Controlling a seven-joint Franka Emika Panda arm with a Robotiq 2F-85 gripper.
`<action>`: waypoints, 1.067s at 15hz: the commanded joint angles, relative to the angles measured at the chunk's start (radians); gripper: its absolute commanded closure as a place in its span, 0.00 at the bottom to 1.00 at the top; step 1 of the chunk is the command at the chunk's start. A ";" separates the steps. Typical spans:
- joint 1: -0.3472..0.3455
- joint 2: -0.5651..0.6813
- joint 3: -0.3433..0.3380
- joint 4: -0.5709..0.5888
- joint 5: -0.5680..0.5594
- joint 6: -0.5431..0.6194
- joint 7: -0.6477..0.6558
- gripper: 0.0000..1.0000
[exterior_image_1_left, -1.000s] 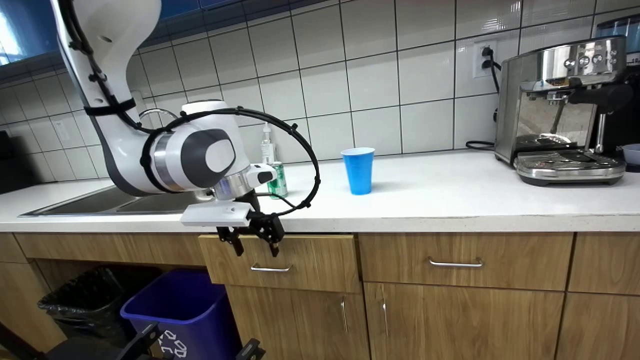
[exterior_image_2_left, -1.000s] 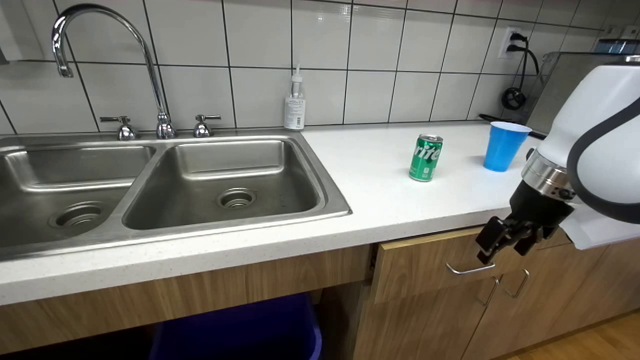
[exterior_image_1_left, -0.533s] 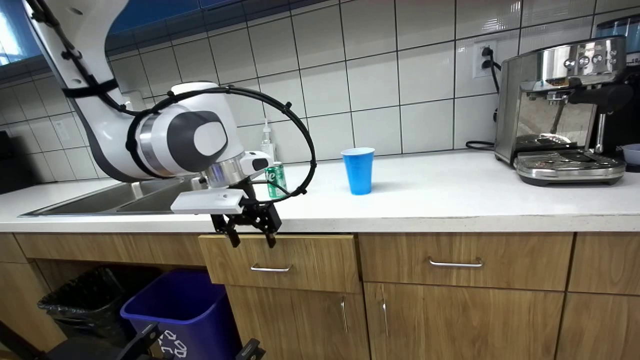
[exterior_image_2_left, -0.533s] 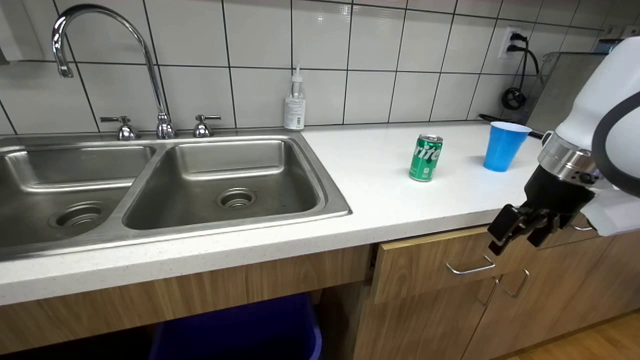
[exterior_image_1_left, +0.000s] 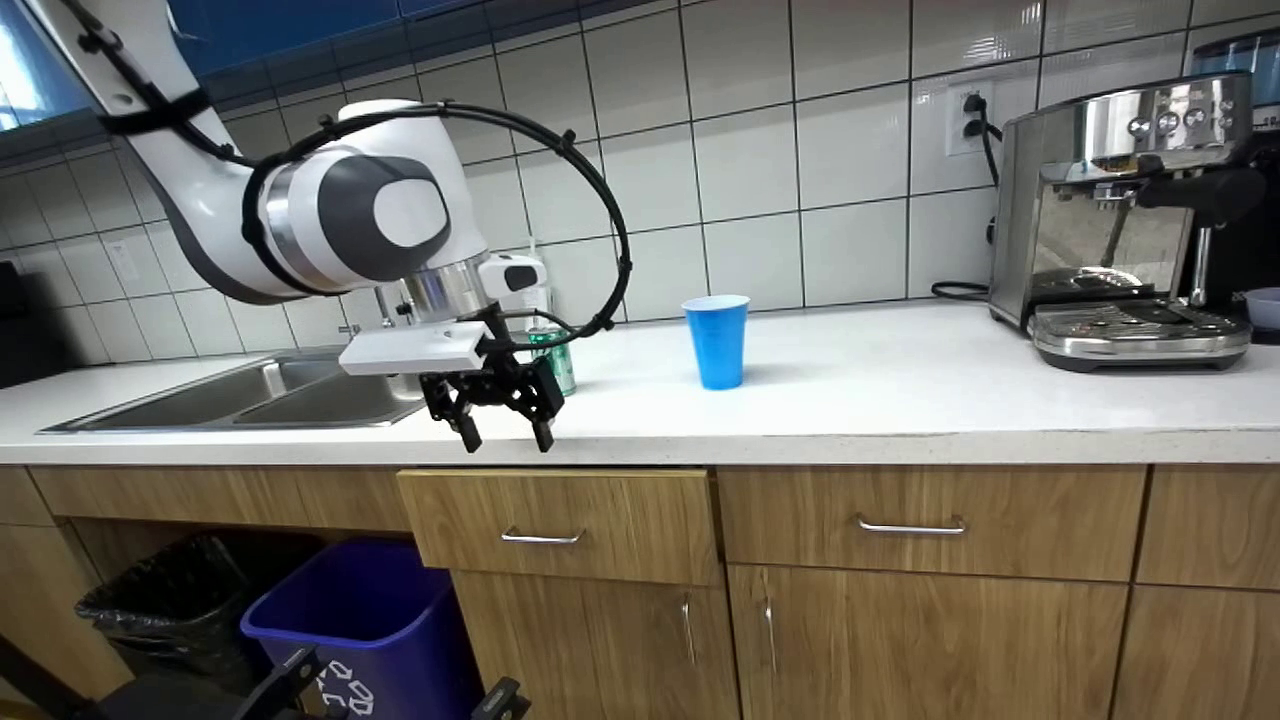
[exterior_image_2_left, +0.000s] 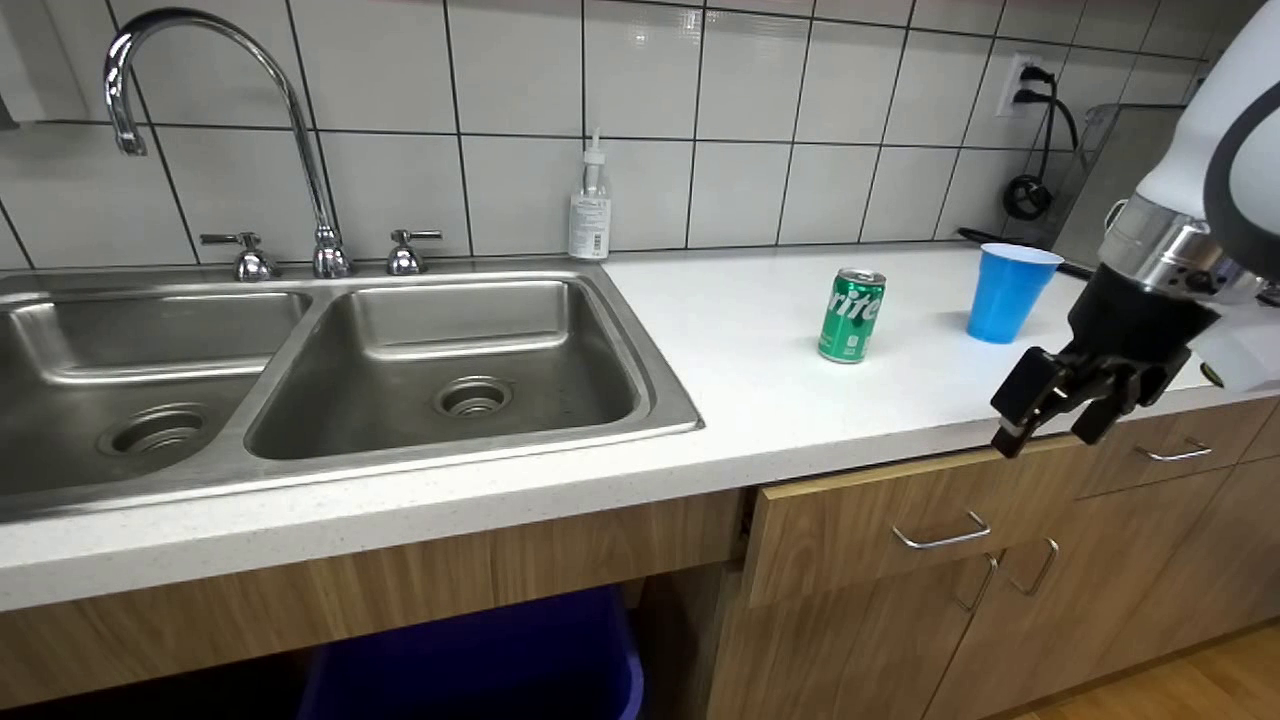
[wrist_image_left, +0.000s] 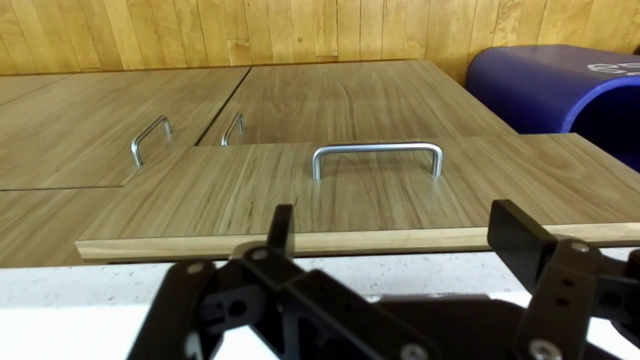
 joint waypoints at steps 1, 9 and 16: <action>0.010 -0.073 -0.021 0.032 0.022 -0.110 -0.029 0.00; 0.033 -0.117 -0.051 0.126 0.130 -0.279 -0.107 0.00; 0.024 -0.115 -0.054 0.183 0.105 -0.353 -0.095 0.00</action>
